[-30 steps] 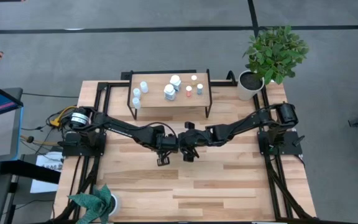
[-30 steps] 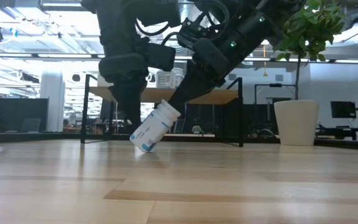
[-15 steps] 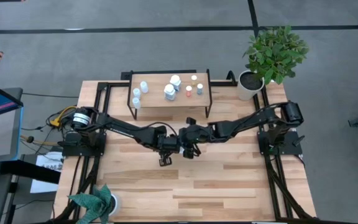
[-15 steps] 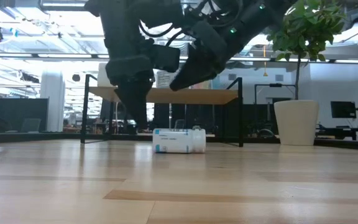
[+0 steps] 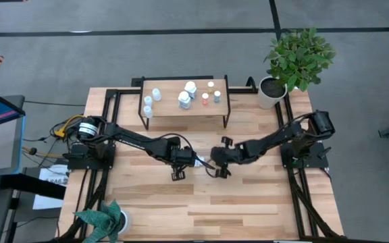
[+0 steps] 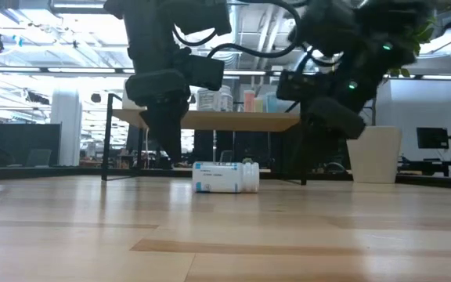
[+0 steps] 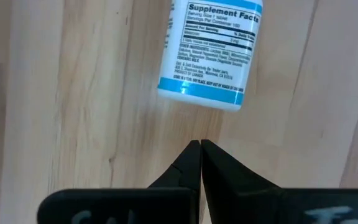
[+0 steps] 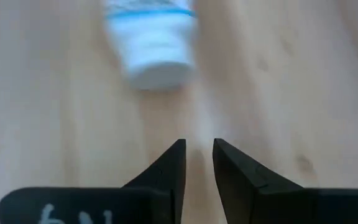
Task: Pick and place medicine bottles onto shelf by color
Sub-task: Adjust the white pill bottle
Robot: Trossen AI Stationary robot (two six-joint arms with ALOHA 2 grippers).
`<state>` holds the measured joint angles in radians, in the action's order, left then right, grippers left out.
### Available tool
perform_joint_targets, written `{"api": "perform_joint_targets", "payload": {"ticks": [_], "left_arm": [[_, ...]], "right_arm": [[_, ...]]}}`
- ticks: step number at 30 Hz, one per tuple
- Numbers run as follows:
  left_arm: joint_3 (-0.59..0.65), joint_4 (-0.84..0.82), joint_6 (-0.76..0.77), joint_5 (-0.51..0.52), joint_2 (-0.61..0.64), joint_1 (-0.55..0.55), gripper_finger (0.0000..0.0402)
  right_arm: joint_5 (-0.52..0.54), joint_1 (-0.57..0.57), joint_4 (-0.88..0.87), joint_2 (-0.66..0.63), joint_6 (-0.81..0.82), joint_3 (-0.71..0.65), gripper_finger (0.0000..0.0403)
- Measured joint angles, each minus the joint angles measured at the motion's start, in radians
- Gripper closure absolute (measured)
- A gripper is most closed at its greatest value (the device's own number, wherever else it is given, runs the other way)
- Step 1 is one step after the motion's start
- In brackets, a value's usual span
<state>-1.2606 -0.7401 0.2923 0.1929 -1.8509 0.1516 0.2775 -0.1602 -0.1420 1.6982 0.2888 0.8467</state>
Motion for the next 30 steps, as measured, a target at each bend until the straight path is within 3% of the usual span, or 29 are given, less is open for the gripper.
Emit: {"api": "perform_joint_targets", "payload": {"ticks": [4, 7, 21, 30], "left_arm": [[0.000, 0.010, -0.011, -0.010, 0.001, 0.000, 0.0401], [0.000, 0.034, -0.011, -0.010, 0.001, 0.000, 0.0401], [0.001, 0.077, -0.014, -0.031, 0.002, 0.000, 0.0401], [0.002, 0.100, -0.022, -0.059, -0.001, -0.001, 0.0401]], "right_arm": [[0.000, -0.043, 0.276, 0.001, 0.002, -0.090, 0.0296], [0.014, -0.047, 0.362, 0.010, 0.002, -0.121, 0.0296], [0.013, -0.020, 0.505, 0.091, 0.010, -0.129, 0.0296], [-0.003, -0.020, 0.498, 0.117, -0.031, -0.077, 0.0296]]}}
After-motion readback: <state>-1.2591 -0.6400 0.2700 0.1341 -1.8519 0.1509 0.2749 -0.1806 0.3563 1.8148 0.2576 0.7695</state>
